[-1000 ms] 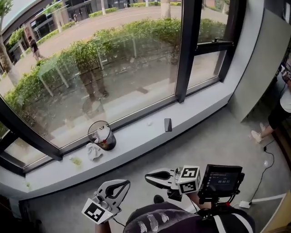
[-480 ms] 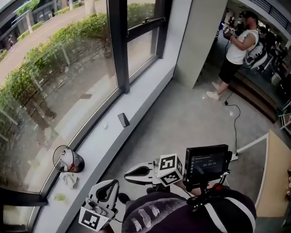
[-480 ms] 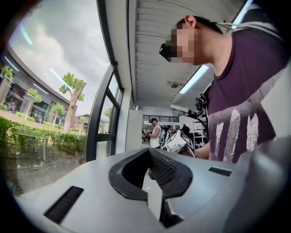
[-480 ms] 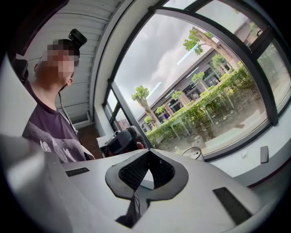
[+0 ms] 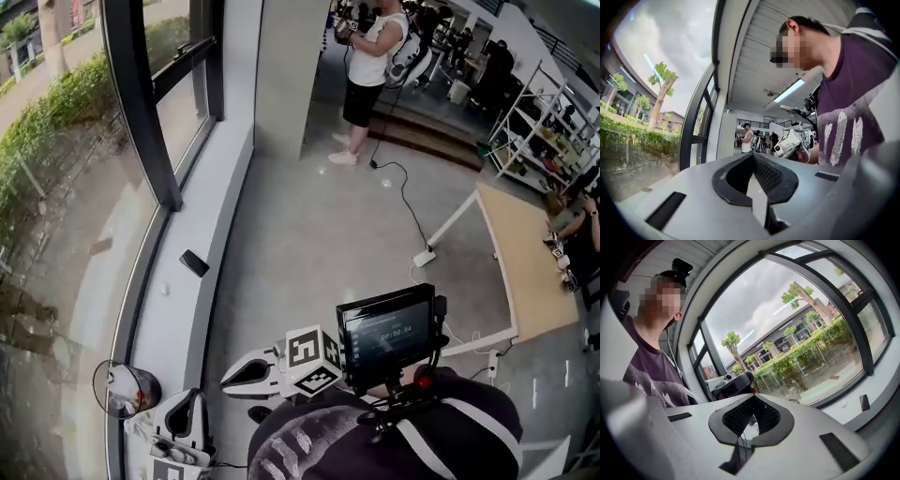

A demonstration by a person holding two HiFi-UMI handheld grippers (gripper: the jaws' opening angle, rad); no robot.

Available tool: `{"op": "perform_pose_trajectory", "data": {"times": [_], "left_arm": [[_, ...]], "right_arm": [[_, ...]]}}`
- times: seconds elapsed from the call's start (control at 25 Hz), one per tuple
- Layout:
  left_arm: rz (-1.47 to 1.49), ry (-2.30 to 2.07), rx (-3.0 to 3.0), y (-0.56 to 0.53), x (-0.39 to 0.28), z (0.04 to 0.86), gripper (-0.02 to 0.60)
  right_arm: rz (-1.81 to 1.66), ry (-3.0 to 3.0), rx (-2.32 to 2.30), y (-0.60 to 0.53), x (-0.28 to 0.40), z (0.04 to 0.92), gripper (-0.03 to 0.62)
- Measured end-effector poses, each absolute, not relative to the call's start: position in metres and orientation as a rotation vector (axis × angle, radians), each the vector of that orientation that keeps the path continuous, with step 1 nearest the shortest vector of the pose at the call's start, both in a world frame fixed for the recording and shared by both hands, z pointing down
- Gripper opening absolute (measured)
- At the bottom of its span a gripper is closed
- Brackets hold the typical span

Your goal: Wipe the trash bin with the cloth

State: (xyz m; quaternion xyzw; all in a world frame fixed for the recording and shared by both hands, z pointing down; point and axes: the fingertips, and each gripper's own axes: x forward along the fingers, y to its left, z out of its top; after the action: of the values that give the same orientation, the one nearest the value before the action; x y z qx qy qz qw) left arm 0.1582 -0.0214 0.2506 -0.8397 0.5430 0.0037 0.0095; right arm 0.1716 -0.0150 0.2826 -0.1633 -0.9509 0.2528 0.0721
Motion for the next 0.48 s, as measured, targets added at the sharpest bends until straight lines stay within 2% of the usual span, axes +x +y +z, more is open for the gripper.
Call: {"op": "perform_pose_trajectory", "data": {"times": [0.24,0.48], "left_arm": [[0.059,1.592,-2.666,0.000,0.115,0.258,0.000],[0.077,1.500,-2.682,0.017,0.081,0.259,0.000]], "right_arm": [[0.707,-2.795,-0.434,0.011,0.113,0.288,-0.005],[0.661,-2.783,-0.555,0.026,0.114,0.277,-0.005]]}}
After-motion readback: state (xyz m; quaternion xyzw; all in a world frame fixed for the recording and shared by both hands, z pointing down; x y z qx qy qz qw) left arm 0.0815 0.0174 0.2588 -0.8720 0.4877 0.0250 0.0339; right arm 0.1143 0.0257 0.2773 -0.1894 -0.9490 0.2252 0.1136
